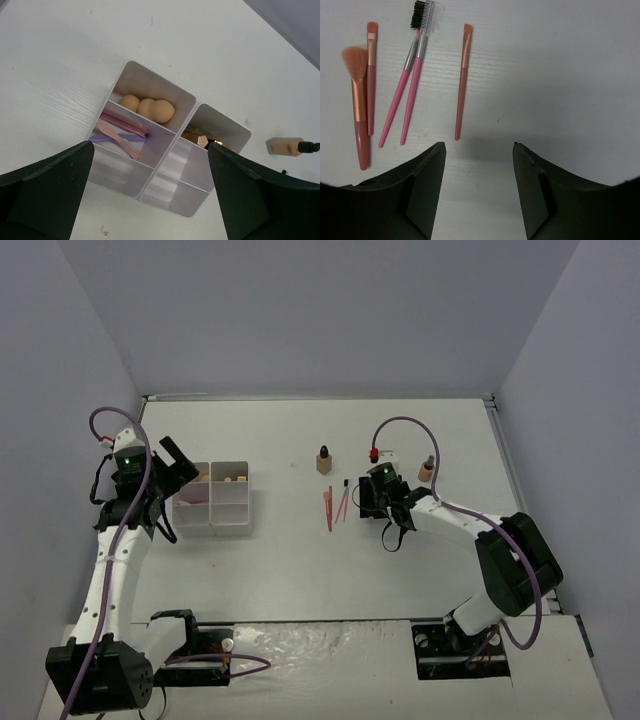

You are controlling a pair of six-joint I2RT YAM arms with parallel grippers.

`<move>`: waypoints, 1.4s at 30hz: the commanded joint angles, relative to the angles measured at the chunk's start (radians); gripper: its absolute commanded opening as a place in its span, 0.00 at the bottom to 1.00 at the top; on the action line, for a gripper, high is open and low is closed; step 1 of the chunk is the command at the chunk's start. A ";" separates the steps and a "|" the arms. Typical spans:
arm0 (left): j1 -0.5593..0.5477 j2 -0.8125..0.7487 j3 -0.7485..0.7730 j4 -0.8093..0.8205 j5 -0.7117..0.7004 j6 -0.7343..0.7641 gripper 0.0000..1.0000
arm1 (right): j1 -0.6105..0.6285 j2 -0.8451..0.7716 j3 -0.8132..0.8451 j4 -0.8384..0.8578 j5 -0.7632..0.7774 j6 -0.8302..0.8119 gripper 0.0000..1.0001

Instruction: Organize the makeup

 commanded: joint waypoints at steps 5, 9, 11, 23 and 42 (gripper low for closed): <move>-0.055 -0.016 0.083 -0.108 0.113 0.086 0.97 | -0.006 0.140 0.135 0.039 0.036 0.007 0.44; -0.159 -0.011 0.088 -0.111 0.091 0.072 0.97 | -0.005 0.203 0.171 0.046 0.045 0.025 0.38; -0.219 0.003 0.094 -0.109 0.081 0.058 0.97 | -0.007 0.231 0.177 0.051 0.052 0.036 0.36; -0.435 0.086 0.173 -0.081 0.075 -0.030 0.97 | -0.025 0.251 0.111 0.048 0.135 0.080 0.00; -0.657 0.275 0.332 0.118 0.273 -0.261 0.96 | 0.194 -0.320 -0.023 0.407 -0.325 -0.137 0.00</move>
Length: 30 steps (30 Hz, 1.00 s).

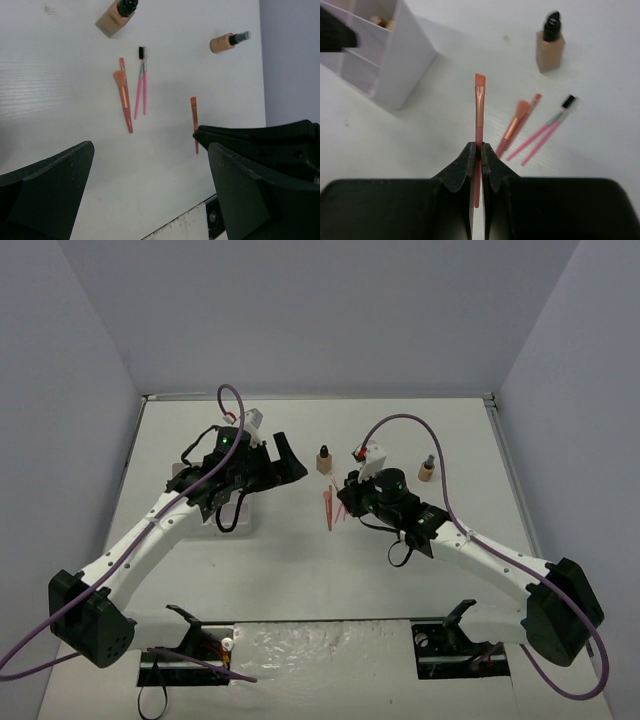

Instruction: Organize the makeup

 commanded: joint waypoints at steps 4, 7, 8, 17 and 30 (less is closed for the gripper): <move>-0.064 0.028 0.097 0.139 0.037 -0.090 0.94 | 0.029 -0.024 0.060 0.167 -0.142 0.010 0.00; -0.084 0.042 0.101 0.145 0.025 -0.102 0.88 | 0.035 -0.024 0.064 0.186 -0.156 0.023 0.00; -0.086 0.043 0.102 0.146 0.023 -0.103 0.85 | 0.035 -0.024 0.066 0.191 -0.157 0.029 0.00; -0.133 0.084 0.086 0.196 0.018 -0.116 0.33 | 0.037 -0.032 0.049 0.239 -0.175 0.083 0.00; -0.141 0.083 0.085 0.191 -0.015 -0.055 0.00 | 0.038 -0.027 0.053 0.205 -0.116 0.094 0.46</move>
